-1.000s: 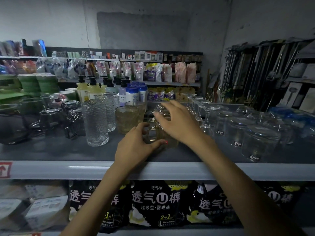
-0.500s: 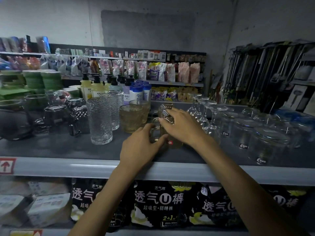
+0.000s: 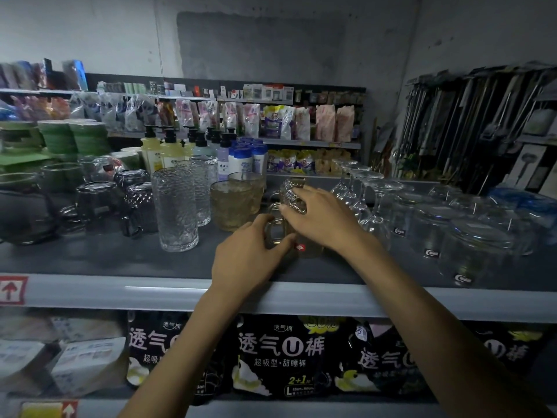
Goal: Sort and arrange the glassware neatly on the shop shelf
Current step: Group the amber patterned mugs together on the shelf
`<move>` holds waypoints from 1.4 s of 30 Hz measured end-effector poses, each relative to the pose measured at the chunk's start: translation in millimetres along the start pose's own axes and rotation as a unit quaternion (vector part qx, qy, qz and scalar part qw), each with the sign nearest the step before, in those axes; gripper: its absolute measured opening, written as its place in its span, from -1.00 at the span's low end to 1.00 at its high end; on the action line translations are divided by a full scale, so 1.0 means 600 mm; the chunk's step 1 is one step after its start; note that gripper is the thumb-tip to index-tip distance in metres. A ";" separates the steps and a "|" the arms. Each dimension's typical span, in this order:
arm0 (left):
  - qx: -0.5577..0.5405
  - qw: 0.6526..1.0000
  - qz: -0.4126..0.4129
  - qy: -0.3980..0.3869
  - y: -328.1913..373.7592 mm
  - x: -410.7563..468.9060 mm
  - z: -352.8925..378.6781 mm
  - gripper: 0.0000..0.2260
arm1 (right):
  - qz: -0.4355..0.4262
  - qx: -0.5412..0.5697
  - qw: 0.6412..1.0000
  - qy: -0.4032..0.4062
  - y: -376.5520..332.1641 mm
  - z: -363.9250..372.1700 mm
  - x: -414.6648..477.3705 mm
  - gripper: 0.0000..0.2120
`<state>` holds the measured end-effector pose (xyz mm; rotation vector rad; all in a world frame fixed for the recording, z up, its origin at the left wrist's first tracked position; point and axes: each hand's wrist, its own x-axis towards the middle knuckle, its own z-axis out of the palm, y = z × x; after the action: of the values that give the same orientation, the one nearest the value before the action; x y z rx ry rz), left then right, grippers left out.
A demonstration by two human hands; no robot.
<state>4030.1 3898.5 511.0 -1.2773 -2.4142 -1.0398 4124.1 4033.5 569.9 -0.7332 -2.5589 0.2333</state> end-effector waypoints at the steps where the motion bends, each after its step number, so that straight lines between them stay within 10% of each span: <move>1: -0.001 1.000 -0.001 0.000 -0.001 0.000 0.000 -0.45 | -0.003 0.008 1.000 0.007 0.000 0.000 -0.002 -0.35; 42: -0.058 0.998 -0.030 0.016 -0.001 -0.001 -0.003 -0.54 | 0.011 0.172 0.974 0.150 0.021 0.018 -0.101 -0.58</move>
<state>4029.6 3896.7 511.7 -1.2190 -2.4133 -1.2237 4170.1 4011.4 533.1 -0.6111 -2.1497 0.5166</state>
